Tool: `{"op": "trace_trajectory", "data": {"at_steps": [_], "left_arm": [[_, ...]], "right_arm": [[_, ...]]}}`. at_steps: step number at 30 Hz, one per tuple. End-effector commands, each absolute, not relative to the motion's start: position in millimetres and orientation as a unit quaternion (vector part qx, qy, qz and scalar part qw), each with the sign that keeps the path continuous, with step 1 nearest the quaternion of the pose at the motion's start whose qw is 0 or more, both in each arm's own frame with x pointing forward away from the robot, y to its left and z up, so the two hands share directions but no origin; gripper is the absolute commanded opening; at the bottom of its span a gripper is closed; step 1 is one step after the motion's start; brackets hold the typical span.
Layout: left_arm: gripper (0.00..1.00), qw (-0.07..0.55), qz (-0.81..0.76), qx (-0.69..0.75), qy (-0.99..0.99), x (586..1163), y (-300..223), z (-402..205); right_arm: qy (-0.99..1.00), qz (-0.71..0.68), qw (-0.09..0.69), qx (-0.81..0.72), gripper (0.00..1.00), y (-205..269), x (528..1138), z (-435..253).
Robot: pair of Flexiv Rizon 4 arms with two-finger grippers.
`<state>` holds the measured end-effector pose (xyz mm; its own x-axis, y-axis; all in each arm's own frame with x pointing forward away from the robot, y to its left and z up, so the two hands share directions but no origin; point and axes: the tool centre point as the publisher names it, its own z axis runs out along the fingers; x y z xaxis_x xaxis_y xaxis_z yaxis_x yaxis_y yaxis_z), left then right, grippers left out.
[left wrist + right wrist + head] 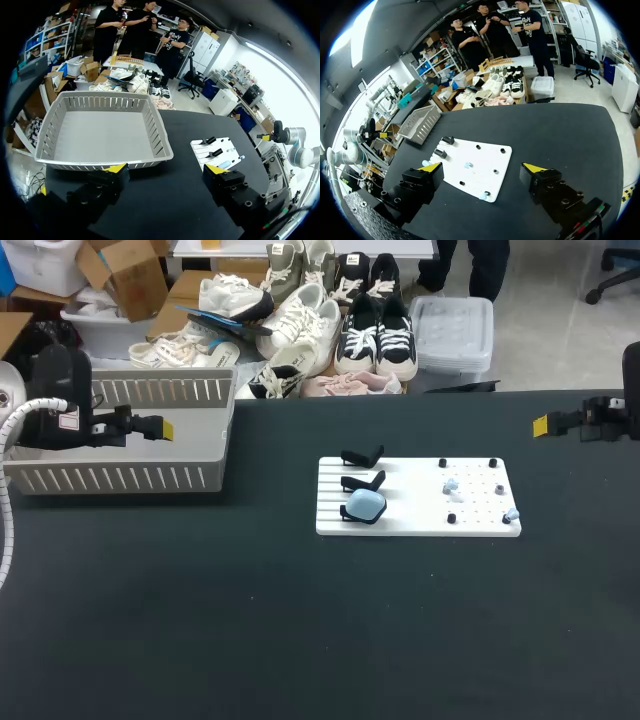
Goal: Pick up each earbud case from the left stands, insert the matching earbuds, close the lid, and place the case in the box.
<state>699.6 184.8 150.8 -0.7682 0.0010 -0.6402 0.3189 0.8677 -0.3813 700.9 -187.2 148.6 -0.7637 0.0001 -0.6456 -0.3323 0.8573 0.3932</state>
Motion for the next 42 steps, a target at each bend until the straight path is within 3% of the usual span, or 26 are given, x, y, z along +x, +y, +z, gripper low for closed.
{"op": "trace_trajectory", "data": {"at_steps": [1,24,31,42], "left_arm": [[1.00,0.328,-0.241,0.088,0.909,700.2,184.6,151.1],[1.00,0.329,-0.241,0.103,0.907,701.7,181.5,152.8],[1.00,0.381,-0.243,0.197,0.870,701.6,172.6,161.5],[1.00,0.404,-0.248,0.412,0.778,692.0,136.3,163.1]], "right_arm": [[0.905,0.252,0.330,-0.092,1.00,-187.6,701.8,148.7],[0.905,0.252,0.330,-0.092,1.00,-187.6,701.8,148.7],[0.905,0.252,0.330,-0.092,1.00,-187.6,701.8,148.7],[0.905,0.252,0.330,-0.092,1.00,-187.6,701.8,148.7]]}}
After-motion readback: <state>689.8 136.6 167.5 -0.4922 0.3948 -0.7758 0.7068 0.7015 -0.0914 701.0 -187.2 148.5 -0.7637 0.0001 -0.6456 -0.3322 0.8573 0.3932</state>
